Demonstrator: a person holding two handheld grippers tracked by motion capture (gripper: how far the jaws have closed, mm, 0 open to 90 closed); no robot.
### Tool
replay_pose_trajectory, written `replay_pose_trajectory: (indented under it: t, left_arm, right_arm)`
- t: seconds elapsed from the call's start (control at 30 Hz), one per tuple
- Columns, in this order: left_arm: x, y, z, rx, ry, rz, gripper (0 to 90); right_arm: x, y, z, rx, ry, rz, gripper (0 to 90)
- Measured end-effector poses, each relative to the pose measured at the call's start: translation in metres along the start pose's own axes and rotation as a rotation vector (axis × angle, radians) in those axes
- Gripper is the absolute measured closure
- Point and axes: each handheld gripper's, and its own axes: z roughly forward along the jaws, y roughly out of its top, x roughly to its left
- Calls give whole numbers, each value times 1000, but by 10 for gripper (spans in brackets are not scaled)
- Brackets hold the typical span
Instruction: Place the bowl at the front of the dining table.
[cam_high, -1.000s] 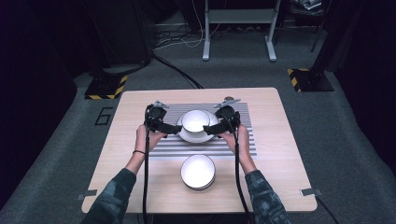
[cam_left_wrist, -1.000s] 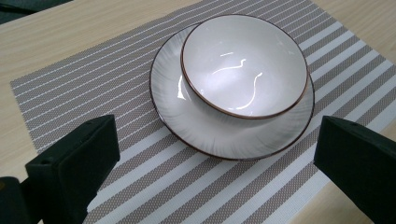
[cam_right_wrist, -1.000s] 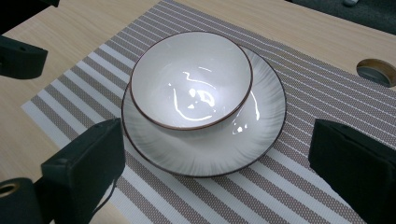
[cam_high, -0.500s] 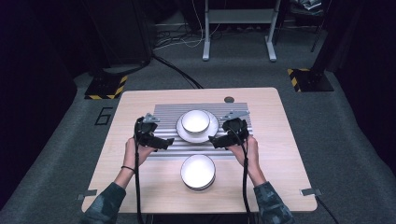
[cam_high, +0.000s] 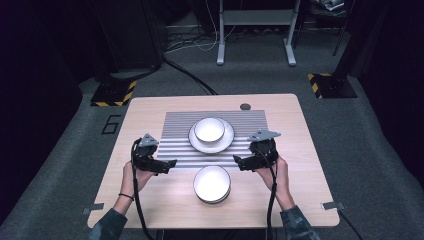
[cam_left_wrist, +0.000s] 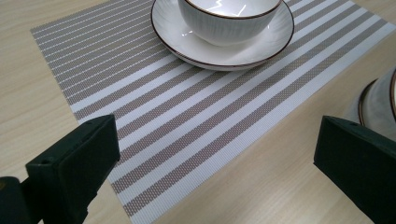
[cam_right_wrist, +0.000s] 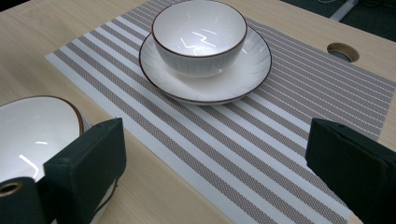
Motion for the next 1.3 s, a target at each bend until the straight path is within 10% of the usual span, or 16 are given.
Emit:
replay_pose_trajectory:
  t: [1.3]
  left_arm:
    - [31, -111, -29, 31, 110, -165, 0]
  right_arm:
    - [-49, -127, -40, 59, -176, 191, 43]
